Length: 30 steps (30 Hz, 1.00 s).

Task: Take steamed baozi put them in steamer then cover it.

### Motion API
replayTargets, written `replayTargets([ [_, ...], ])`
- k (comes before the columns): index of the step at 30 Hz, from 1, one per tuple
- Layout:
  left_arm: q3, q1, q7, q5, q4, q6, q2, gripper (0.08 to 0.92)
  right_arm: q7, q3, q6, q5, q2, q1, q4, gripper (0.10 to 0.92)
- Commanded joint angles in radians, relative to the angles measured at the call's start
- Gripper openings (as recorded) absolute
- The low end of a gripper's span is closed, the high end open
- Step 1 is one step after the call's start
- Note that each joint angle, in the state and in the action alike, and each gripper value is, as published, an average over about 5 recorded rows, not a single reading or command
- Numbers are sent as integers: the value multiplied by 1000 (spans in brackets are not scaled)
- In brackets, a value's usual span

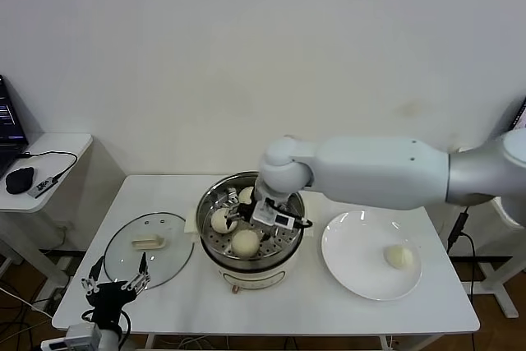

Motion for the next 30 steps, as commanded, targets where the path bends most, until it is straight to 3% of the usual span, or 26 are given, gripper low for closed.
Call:
replayTargets([
  [1, 0, 1, 0, 0, -4, 1, 1, 823, -22, 36, -46, 51, -114, 74, 53, 823],
  [8, -2, 3, 2, 0, -17, 4, 19, 823, -85, 64, -253, 137, -306, 90, 89, 823],
  [14, -6, 6, 3, -6, -19, 4, 45, 823, -105, 99, -390, 125, -508, 44, 117, 823],
  [21, 17, 0, 3, -4, -18, 7, 57, 823, -104, 219, -430, 47, -688, -157, 112, 823],
  [30, 39, -6, 4, 0, -3, 13, 67, 823, -113, 484, -423, -103, -774, -515, 44, 823],
])
